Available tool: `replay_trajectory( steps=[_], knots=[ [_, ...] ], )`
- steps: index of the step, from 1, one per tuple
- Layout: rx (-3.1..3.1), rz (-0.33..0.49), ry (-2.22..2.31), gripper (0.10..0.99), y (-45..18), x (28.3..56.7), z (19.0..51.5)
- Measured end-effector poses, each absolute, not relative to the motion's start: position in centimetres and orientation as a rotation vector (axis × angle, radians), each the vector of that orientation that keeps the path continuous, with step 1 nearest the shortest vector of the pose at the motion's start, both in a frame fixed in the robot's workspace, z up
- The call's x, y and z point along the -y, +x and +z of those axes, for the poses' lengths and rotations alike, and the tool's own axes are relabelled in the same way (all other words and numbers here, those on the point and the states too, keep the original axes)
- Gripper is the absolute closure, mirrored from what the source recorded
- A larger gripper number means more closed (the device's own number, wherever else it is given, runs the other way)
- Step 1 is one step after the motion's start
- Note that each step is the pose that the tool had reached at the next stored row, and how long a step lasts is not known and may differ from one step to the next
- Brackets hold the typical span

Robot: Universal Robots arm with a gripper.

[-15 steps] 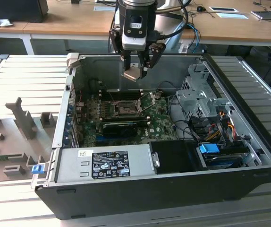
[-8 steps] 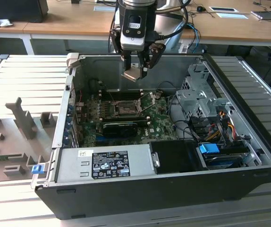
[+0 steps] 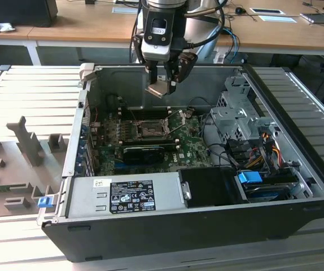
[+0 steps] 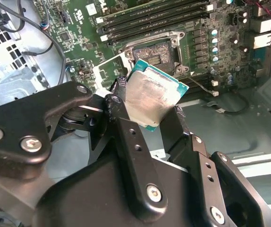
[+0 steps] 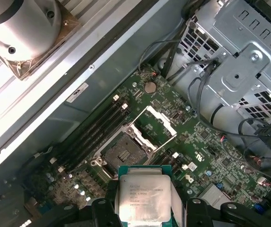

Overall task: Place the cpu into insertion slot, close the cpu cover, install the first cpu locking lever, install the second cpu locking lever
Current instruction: 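Place the cpu into insertion slot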

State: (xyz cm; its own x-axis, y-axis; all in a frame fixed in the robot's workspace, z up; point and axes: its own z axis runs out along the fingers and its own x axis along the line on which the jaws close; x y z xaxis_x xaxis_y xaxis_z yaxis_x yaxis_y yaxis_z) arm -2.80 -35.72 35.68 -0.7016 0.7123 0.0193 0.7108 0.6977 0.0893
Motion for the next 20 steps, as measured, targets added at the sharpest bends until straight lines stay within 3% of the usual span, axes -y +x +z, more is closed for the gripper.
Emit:
replay_trajectory(
  steps=[20],
  knots=[
    [-2.824, 0.139, 1.323, 0.557, -2.8, 35.72, 35.55]
  ],
)
